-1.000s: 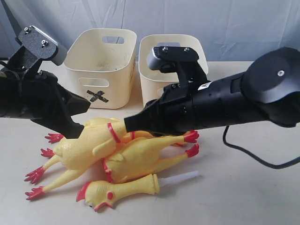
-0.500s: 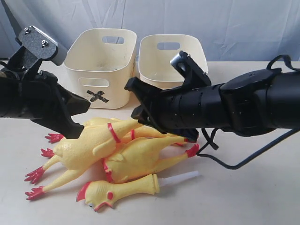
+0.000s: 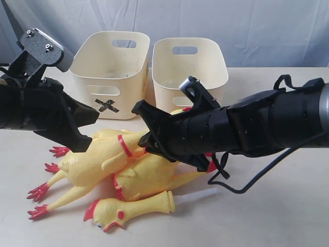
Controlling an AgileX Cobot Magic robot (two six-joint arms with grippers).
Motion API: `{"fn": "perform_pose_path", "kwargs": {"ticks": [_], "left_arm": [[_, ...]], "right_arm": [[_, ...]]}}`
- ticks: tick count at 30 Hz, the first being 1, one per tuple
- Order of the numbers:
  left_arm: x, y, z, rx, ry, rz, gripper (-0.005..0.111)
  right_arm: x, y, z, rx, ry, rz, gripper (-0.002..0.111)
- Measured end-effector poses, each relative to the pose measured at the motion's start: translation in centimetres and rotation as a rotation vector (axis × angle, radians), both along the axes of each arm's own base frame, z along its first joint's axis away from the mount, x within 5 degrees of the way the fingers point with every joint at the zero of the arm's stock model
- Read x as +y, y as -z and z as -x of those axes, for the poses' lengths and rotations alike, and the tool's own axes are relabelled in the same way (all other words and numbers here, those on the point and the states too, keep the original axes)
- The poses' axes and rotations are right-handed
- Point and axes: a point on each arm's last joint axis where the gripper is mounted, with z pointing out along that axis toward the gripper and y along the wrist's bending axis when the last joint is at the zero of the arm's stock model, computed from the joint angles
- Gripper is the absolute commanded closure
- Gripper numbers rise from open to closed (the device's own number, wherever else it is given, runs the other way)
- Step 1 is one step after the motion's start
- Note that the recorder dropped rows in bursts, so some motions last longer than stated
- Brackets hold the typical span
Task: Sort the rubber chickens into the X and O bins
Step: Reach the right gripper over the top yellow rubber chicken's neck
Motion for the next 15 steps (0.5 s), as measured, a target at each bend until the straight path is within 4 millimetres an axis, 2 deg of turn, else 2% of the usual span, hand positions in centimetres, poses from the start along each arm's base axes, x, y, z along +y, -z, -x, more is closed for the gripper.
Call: {"fn": "perform_pose_path", "kwargs": {"ticks": [2,6,9,15], "left_arm": [[0.0,0.0,0.0,0.0,0.0,0.0,0.107],[0.0,0.0,0.01,0.001,0.0,0.0,0.107],[0.0,0.0,0.01,0.001,0.0,0.0,0.107],[0.0,0.0,0.01,0.001,0.0,0.0,0.107]], "right_arm": [[0.02,0.13,-0.02,0.004,0.002,0.001,0.078],[0.08,0.18,-0.02,0.017,0.016,-0.009,0.047],[0.08,0.18,-0.03,0.018,0.017,-0.01,0.028],[0.05,0.1,-0.19,0.009,0.028,-0.004,0.025]]}}
